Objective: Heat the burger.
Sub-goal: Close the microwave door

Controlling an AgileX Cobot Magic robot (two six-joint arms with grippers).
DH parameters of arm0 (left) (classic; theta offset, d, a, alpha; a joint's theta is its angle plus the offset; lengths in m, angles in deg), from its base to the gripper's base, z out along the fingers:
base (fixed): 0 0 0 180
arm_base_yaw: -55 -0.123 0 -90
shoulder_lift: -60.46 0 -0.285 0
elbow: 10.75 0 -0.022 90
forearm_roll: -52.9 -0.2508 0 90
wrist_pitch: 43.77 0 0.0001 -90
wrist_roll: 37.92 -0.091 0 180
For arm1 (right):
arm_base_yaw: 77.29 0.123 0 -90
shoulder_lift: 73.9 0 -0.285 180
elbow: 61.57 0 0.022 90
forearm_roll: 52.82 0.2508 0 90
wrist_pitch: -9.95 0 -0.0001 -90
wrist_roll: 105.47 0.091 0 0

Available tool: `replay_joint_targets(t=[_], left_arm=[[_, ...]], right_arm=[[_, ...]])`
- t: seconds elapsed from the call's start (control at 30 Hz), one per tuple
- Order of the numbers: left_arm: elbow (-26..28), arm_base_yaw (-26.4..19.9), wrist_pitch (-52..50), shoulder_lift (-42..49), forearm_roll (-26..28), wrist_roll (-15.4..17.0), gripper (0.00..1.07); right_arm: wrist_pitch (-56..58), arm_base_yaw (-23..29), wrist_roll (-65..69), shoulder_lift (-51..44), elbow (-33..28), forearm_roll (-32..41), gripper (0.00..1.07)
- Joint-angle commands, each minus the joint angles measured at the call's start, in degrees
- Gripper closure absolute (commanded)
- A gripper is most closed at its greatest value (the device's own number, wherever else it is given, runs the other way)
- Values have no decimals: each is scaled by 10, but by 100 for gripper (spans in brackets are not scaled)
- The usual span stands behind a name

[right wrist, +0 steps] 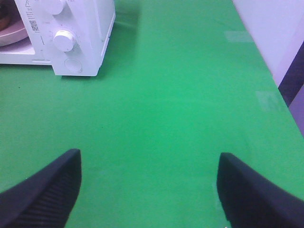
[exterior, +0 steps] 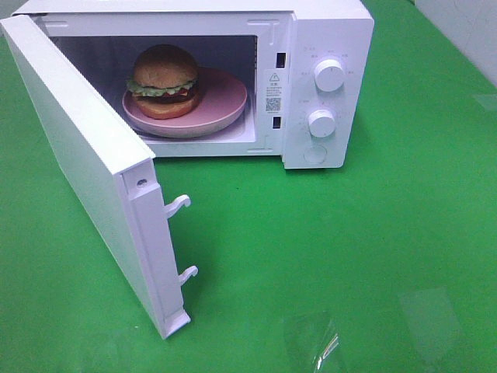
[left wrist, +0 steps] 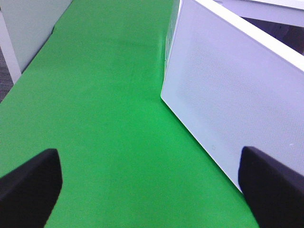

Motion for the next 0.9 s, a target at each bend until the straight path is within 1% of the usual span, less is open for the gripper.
replay_joint_targets(t=[0.03, 0.07, 0.1, 0.13, 0.17, 0.2, 0.23, 0.27, 0.3, 0.33, 0.43, 0.47, 0.5, 0.53, 0.57, 0.6, 0.63, 0.7, 0.73, 0.77, 0.8, 0.83, 0.87, 0.9], left_arm=[[3, -2, -50, -53, -8, -2, 43], [3, -2, -50, -53, -8, -2, 43], [3, -2, -58, -67, -9, -2, 51], [3, -2, -58, -67, -9, -2, 51], [3, -2, -73, -94, -8, -2, 66], [3, -2, -93, -125, -8, -2, 83], [3, -2, -93, -125, -8, -2, 83], [3, -2, -114, -155, -7, -2, 101], [3, -2, -114, -155, -7, -2, 101], [-1, -2, -140, -178, -8, -7, 107], [-3, -2, -159, -188, -7, -10, 107], [-12, -2, -206, -208, -7, -13, 107], [-12, -2, -206, -208, -7, -13, 107], [-28, -2, -259, -223, -7, -13, 107], [-28, -2, -259, -223, -7, -13, 107], [-49, -2, -325, -235, -7, -13, 107], [-49, -2, -325, -235, -7, -13, 107], [-98, -2, -458, -252, -7, -13, 107], [-98, -2, -458, -252, -7, -13, 107], [-128, -2, -536, -262, -8, -13, 107], [-128, -2, -536, -262, -8, -13, 107], [-151, -2, -602, -277, -8, -13, 107], [-151, -2, -602, -277, -8, -13, 107], [-164, -2, -639, -284, -8, -13, 107]], right_arm=[[-4, -3, 3, -15, -1, 2, 32], [-4, -3, 3, -15, -1, 2, 32], [-4, -3, 3, -15, -1, 2, 32], [-4, -3, 3, -15, -1, 2, 32], [-4, -3, 3, -15, -1, 2, 32], [-4, -3, 3, -15, -1, 2, 32], [-4, -3, 3, -15, -1, 2, 32], [-4, -3, 3, -15, -1, 2, 32], [-4, -3, 3, -15, -1, 2, 32], [-4, -3, 3, -15, -1, 2, 32], [-4, -3, 3, -15, -1, 2, 32], [-4, -3, 3, -15, -1, 2, 32], [-4, -3, 3, -15, -1, 2, 32], [-4, -3, 3, -15, -1, 2, 32], [-4, -3, 3, -15, -1, 2, 32], [-4, -3, 3, -15, -1, 2, 32], [-4, -3, 3, -15, -1, 2, 32], [-4, -3, 3, -15, -1, 2, 32], [-4, -3, 3, -15, -1, 2, 32], [-4, -3, 3, -15, -1, 2, 32], [-4, -3, 3, -15, -1, 2, 32], [-4, -3, 3, -15, -1, 2, 32], [-4, -3, 3, -15, -1, 2, 32], [-4, -3, 3, -15, -1, 2, 32]])
